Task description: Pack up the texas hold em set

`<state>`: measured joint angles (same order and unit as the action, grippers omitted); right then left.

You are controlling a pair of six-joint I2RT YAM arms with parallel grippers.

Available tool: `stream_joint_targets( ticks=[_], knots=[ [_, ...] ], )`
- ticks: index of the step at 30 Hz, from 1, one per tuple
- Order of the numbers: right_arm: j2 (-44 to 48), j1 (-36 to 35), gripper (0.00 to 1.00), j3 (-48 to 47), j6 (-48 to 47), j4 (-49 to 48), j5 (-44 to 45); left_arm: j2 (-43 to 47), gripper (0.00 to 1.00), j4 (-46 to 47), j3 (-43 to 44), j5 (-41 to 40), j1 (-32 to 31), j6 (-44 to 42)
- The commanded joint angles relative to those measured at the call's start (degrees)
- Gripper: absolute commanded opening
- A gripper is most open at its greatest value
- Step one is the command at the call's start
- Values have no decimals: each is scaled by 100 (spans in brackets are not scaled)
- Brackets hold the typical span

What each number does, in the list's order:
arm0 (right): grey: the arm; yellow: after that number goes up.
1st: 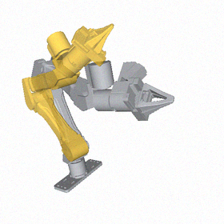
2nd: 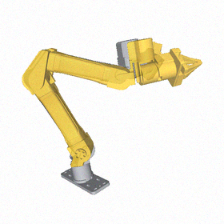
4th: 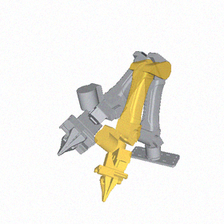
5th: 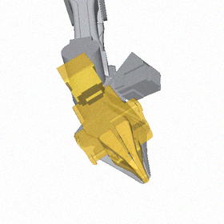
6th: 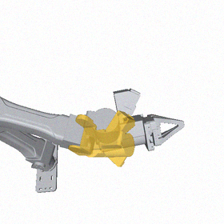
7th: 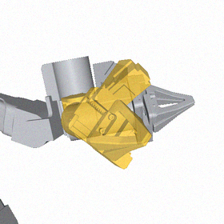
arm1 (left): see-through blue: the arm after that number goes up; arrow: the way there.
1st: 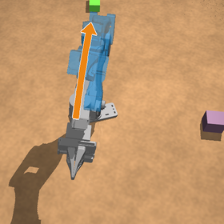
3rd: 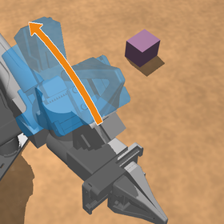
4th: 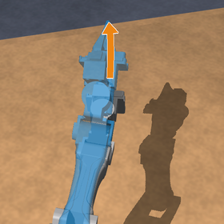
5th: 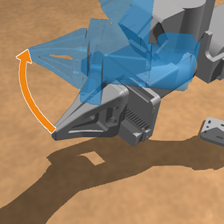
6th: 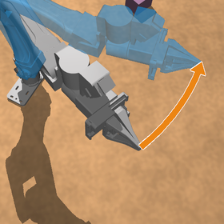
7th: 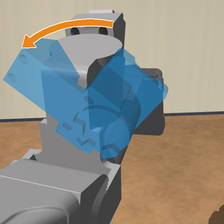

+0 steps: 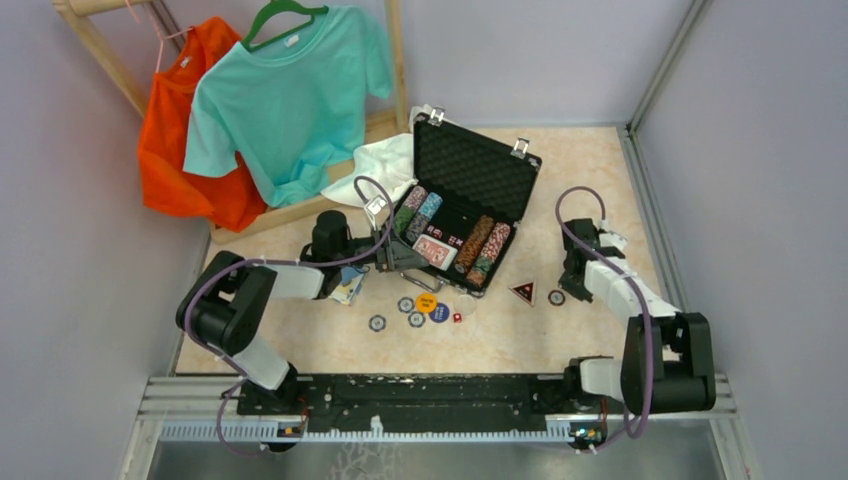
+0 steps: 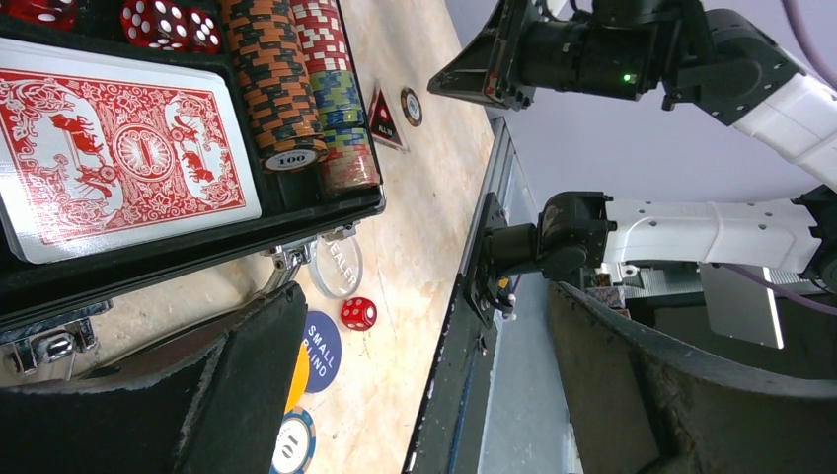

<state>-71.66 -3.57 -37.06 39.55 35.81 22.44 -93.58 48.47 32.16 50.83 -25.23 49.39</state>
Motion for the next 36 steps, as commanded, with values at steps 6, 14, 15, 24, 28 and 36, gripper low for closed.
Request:
stream_joint_targets(
  ticks=[6,14,15,24,28,36],
  knots=[
    [-348,23,0,311,-301,-718,-482,169,96,18,-33,-17,38,-162],
    [-279,-73,0,393,-368,-868,-835,201,96,-98,-10,-62,43,-257],
    [-234,-139,0,378,-326,-802,-717,200,96,-107,-9,-56,40,-266],
    [441,-198,48,111,-409,-409,-669,204,96,-110,-8,-47,42,-262],
    [385,-418,53,36,-407,-275,-760,208,96,-101,-17,-46,42,-262],
    [158,-890,57,303,-109,-281,-746,227,97,-54,-34,-29,38,-210]
  ],
)
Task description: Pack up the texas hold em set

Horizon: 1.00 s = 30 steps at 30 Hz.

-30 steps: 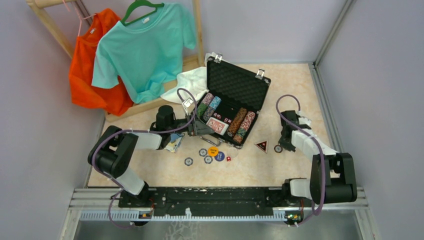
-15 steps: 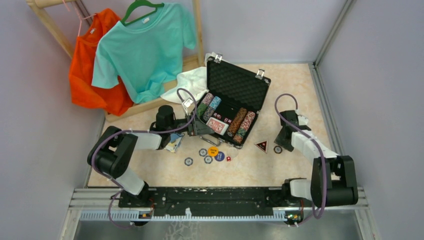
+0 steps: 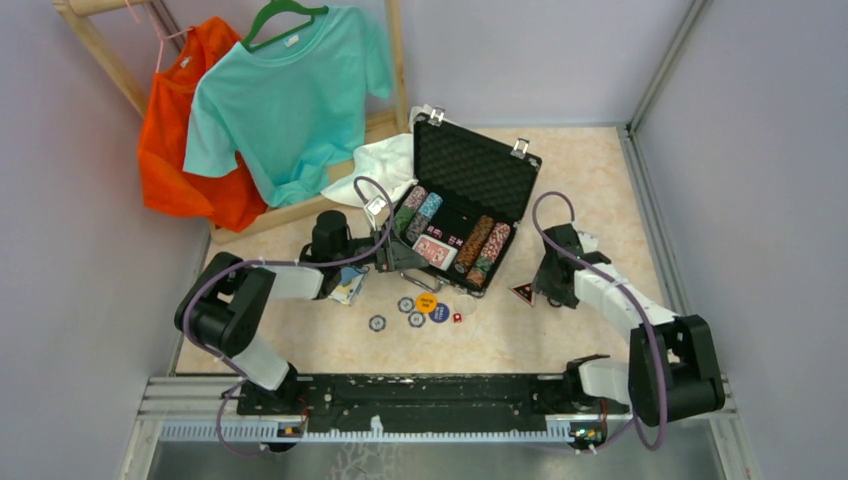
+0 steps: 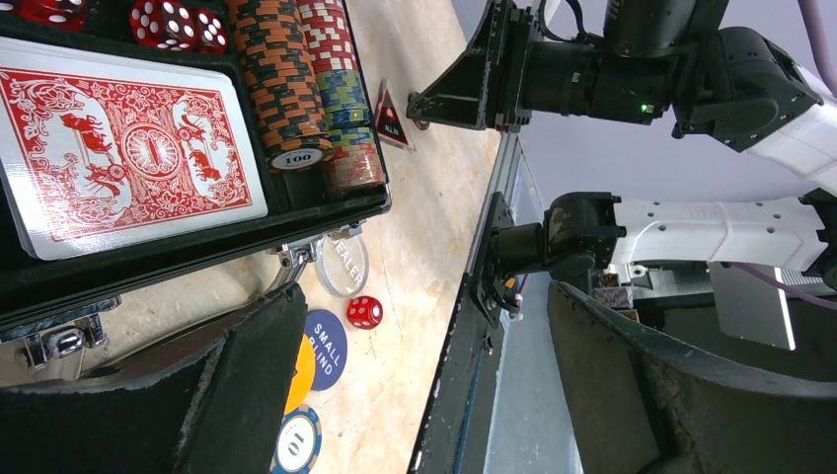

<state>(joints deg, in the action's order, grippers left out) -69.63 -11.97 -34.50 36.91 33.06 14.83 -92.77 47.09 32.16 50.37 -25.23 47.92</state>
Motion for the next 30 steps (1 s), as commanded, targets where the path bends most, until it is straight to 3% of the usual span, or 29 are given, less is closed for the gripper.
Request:
stream_joint_targets(
  ticks=[1,30],
  knots=[
    [-63,-47,57,61,155,17,42,145,97,96,-39,29,44,-58],
    [-1,-36,57,-125,287,394,471,32,97,356,-66,157,38,123]
  ],
)
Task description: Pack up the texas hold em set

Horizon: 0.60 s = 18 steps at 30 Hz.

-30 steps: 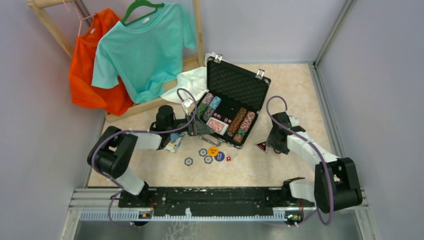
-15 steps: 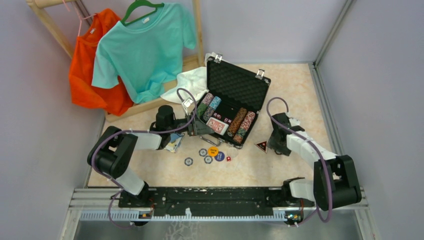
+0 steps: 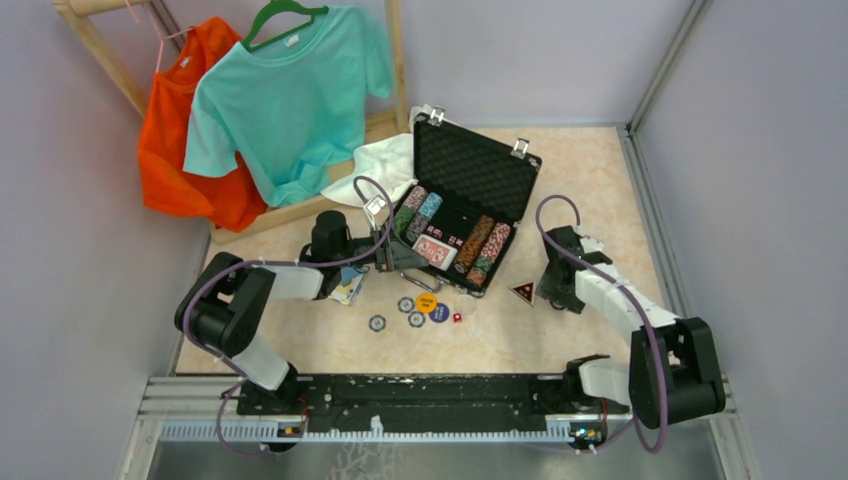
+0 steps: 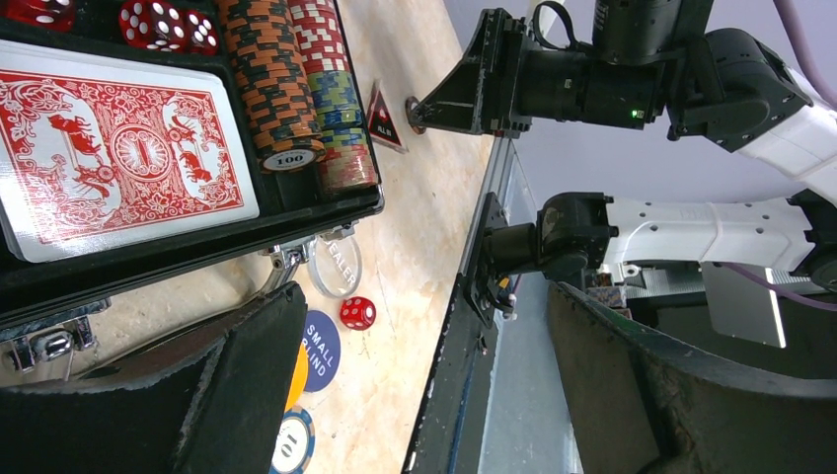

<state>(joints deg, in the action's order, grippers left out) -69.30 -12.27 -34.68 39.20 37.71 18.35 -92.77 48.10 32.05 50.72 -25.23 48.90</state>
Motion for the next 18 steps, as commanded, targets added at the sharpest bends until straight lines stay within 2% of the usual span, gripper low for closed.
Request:
stream_joint_targets(
  ticks=[1,18],
  knots=[
    [-62,-7,57,-63,65,-128,103,26,97,262,-55,122,41,32],
    [-357,411,53,293,0,-650,-6,-14,96,314,-54,153,40,57]
  ],
)
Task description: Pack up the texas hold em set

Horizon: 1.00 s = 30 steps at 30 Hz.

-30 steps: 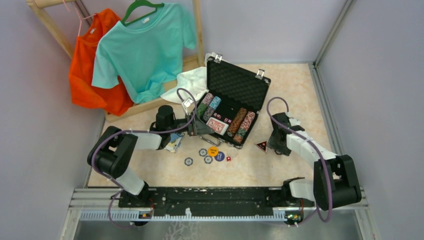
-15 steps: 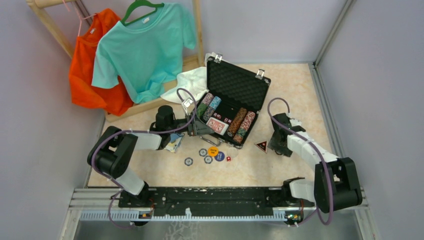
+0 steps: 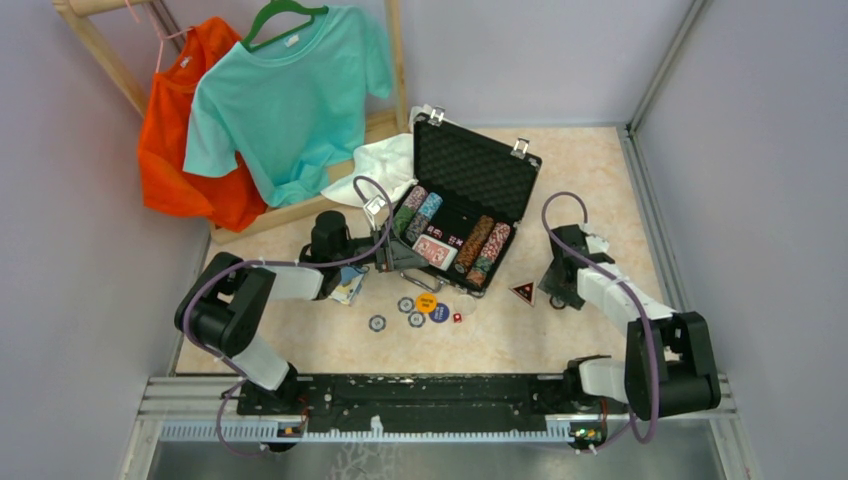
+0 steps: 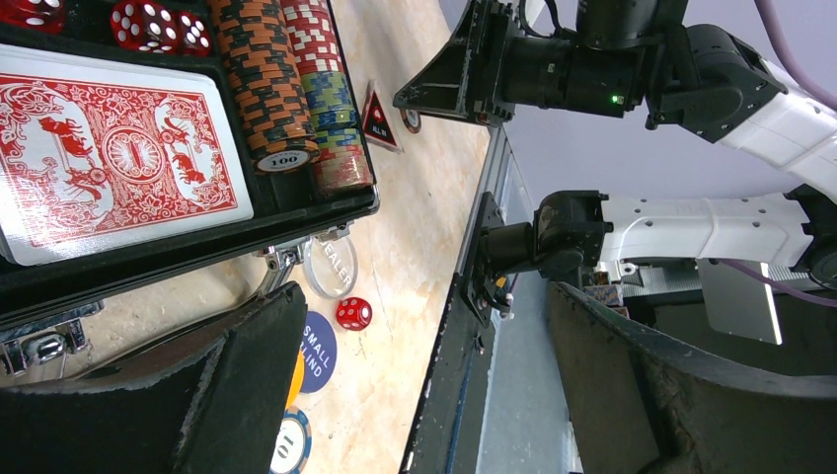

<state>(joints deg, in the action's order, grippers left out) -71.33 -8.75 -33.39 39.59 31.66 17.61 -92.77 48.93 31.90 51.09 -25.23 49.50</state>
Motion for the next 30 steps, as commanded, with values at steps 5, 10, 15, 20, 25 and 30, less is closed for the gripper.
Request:
stream_joint_targets(
  ticks=[5,10,15,20,25,30],
  knots=[
    [-72,46,50,183,-50,-6,0,-37,96,238,-43,124,42,6],
    [83,0,50,261,-38,-19,-155,-48,97,273,-44,140,43,35],
    [76,-117,53,262,-5,14,-165,-48,97,317,-50,160,45,73],
    [58,-266,54,262,41,46,-155,-40,96,349,-59,165,39,95],
    [75,-296,54,265,63,85,-201,-39,97,370,-67,179,45,119],
    [114,-383,54,282,97,128,-273,-47,97,395,-70,195,44,139]
  ],
)
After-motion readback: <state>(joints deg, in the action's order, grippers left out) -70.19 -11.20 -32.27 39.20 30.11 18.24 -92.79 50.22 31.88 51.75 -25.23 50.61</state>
